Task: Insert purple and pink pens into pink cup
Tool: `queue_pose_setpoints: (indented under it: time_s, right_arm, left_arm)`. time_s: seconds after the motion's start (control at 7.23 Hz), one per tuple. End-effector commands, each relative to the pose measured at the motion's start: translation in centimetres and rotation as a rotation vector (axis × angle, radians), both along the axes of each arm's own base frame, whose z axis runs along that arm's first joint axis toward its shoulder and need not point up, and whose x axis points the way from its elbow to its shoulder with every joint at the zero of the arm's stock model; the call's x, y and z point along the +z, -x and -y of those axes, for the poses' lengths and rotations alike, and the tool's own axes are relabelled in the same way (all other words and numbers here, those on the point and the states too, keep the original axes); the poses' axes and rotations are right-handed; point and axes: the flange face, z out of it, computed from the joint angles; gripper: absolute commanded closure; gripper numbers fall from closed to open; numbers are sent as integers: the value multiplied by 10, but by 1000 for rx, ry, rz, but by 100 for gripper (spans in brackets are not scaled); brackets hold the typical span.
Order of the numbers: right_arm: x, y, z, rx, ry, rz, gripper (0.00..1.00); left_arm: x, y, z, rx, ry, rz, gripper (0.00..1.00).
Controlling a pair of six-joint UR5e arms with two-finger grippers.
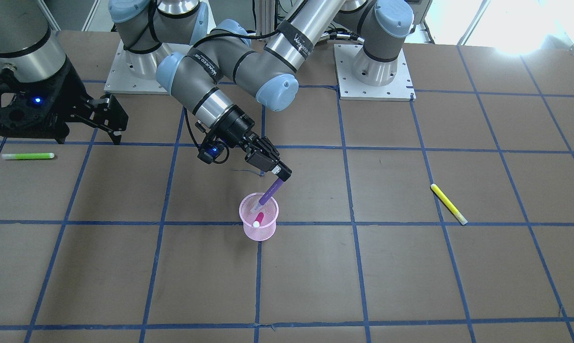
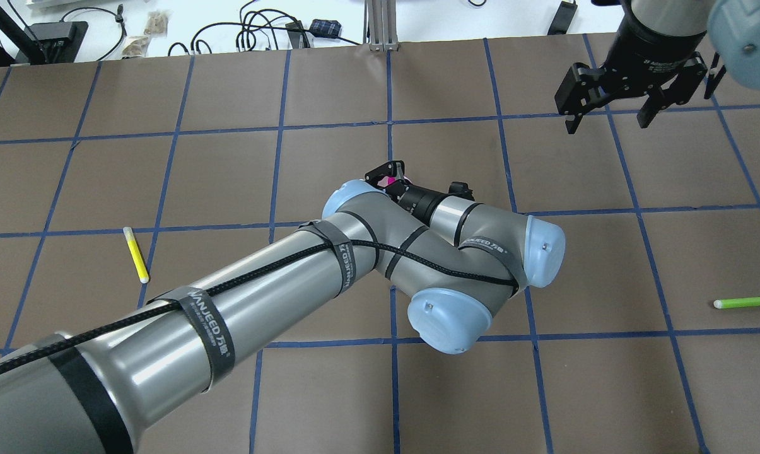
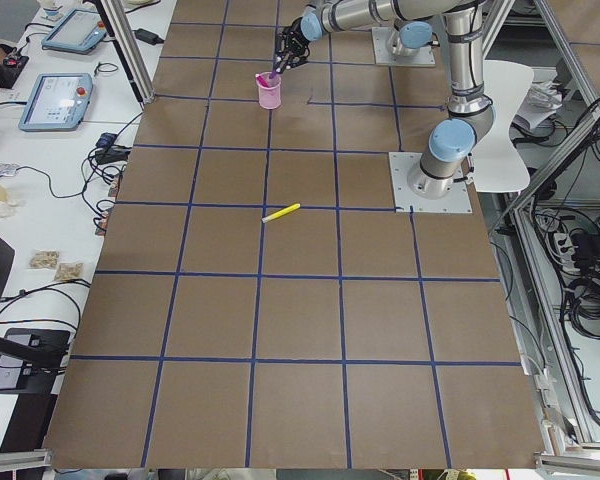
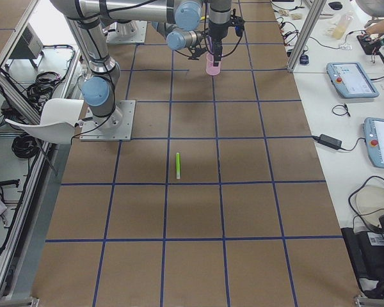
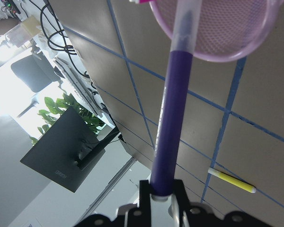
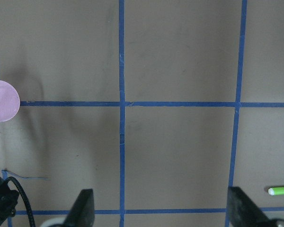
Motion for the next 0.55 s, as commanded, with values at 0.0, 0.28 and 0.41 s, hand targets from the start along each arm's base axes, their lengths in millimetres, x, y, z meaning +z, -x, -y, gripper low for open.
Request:
queue_pose_setpoints:
  time_s: [0.0, 0.28, 0.41]
  right_arm:
    - [-5, 2, -2, 2, -9, -4, 0]
    - [-6, 5, -1, -4, -6, -5, 0]
    - [-6, 6, 0, -1, -6, -2, 0]
  left_arm:
    - [-11, 12, -7, -21, -8, 9, 100]
    - [-15, 13, -6, -21, -12, 12, 99]
    - [-10, 16, -4, -18, -8, -2, 25]
